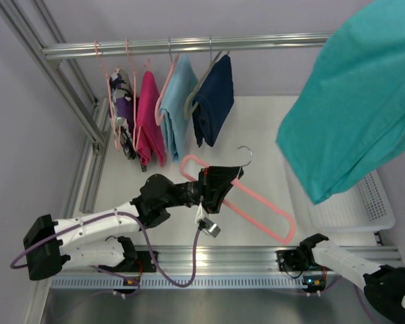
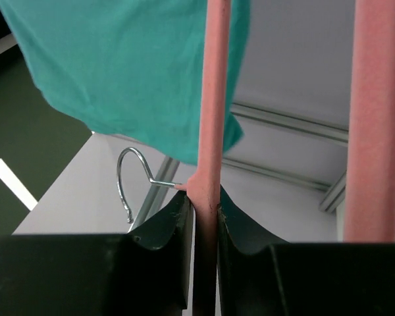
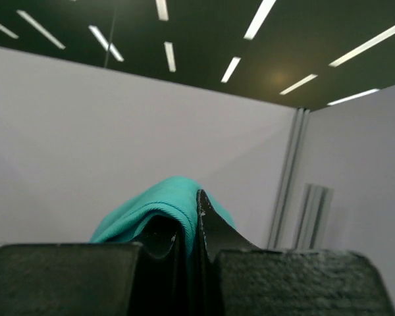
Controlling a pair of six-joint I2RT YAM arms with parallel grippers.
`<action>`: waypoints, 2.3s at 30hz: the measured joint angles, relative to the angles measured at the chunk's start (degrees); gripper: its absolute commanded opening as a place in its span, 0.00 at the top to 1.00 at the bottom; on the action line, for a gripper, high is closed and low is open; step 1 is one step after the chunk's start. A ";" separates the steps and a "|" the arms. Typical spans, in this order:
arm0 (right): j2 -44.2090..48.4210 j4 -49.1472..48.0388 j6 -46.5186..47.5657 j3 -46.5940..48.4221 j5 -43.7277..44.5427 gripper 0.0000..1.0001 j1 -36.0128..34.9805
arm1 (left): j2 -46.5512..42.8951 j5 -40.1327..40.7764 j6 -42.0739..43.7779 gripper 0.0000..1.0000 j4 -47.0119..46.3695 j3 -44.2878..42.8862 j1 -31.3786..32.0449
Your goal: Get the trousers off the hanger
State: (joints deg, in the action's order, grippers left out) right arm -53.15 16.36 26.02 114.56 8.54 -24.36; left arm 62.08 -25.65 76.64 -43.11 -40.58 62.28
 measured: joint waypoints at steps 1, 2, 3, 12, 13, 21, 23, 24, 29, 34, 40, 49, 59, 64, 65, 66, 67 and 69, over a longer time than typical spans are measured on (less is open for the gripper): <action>-0.55 -2.05 1.22 1.09 0.79 1.00 0.00 | 0.00 -0.74 0.26 1.00 0.74 0.52 0.11; -1.07 -4.28 2.60 2.32 1.49 1.00 0.00 | 0.00 -1.40 0.59 1.00 1.64 0.94 0.17; -1.44 -5.84 3.65 3.23 2.10 1.00 0.00 | 0.00 -1.90 0.90 1.00 2.16 1.27 0.22; -0.52 -16.48 17.94 5.27 6.36 1.00 0.02 | 0.15 -2.43 1.09 1.00 3.26 1.46 0.28; 0.81 -17.22 20.04 3.06 6.67 1.00 0.02 | 0.39 -2.36 0.92 1.00 3.23 1.14 0.28; 12.61 -18.05 38.60 -20.90 16.79 1.00 0.04 | 3.39 -1.99 -0.04 1.00 1.92 -4.57 0.42; 12.66 -16.79 41.24 -22.32 19.93 1.00 0.04 | 3.89 -2.03 -0.20 1.00 1.90 -5.99 0.57; 12.70 -16.28 42.23 -22.82 21.40 1.00 0.04 | 4.22 -2.08 -0.22 1.00 1.88 -6.80 0.63; 19.17 -15.93 48.09 -33.97 26.14 1.00 0.04 | 6.01 -2.21 -0.44 1.00 0.59 -9.40 0.81; 24.92 -15.65 54.21 -46.97 32.46 1.00 0.04 | 8.04 -2.10 -0.87 1.00 -0.22 -11.10 1.20; 25.11 -16.17 57.29 -50.27 38.56 1.00 0.04 | 10.10 -1.31 -2.91 1.00 -0.81 -13.99 1.29; 25.99 -16.17 59.93 -67.60 45.03 1.00 0.20 | 11.61 1.46 -5.86 1.00 -2.36 -14.53 1.25; 23.19 -14.34 56.78 -72.02 40.85 1.00 7.93 | 13.46 4.79 -9.55 1.00 -1.49 -15.76 1.25; 16.46 -8.96 51.21 -67.93 30.29 1.00 27.02 | 13.92 7.52 -11.23 1.00 -0.55 -17.18 1.18; 14.86 -6.82 49.48 -65.79 28.00 1.00 30.25 | 14.08 8.24 -11.65 1.00 -0.28 -17.97 1.14; 13.42 -5.07 48.00 -63.60 26.21 1.00 32.61 | 14.21 8.94 -12.09 1.00 -0.11 -18.84 1.09; 12.04 -3.63 46.66 -61.27 24.24 1.00 34.32 | 14.25 9.31 -12.28 1.00 -0.07 -19.45 1.09; 10.08 -2.01 44.78 -56.89 21.18 1.00 35.95 | 14.25 9.77 -12.61 1.00 -0.24 -20.41 1.09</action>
State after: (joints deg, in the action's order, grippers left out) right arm -43.07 14.35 70.81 57.67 29.71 11.60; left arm 76.34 -15.88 64.03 -43.35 -60.99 63.37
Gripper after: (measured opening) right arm 0.029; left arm 0.197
